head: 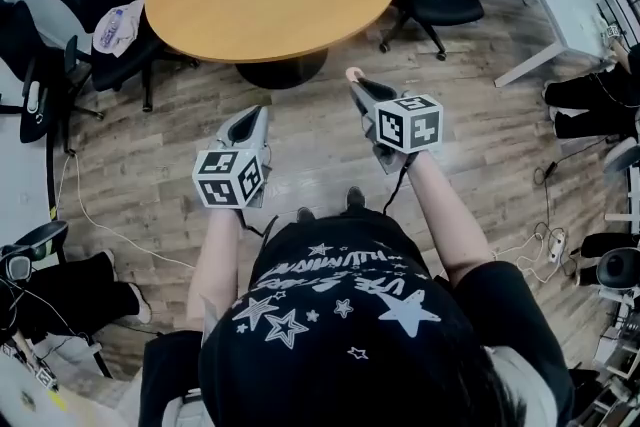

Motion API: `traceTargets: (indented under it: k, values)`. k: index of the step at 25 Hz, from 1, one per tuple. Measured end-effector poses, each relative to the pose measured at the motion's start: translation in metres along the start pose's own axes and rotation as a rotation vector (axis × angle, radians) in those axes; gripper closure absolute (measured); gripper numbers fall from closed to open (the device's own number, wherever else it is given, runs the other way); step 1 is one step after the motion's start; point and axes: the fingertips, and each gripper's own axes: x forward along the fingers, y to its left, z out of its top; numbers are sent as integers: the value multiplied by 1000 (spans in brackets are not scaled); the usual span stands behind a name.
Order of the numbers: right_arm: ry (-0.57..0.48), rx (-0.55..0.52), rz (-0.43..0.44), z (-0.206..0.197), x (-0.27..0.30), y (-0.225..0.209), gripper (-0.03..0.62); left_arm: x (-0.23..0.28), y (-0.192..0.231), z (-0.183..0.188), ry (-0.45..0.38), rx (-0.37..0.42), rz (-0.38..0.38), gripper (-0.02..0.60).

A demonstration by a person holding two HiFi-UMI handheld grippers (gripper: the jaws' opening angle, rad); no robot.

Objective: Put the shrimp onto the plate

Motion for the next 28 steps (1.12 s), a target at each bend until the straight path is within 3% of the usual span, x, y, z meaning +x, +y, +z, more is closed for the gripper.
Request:
traceTargets:
  k: [16,28]
  values:
    - [-8,15,-47,-11,1,0,542,-5,24,-10,0,-38,12,580]
    - [25,12,-18,8,46,-49,541,38,46,0,27,-44,82,580]
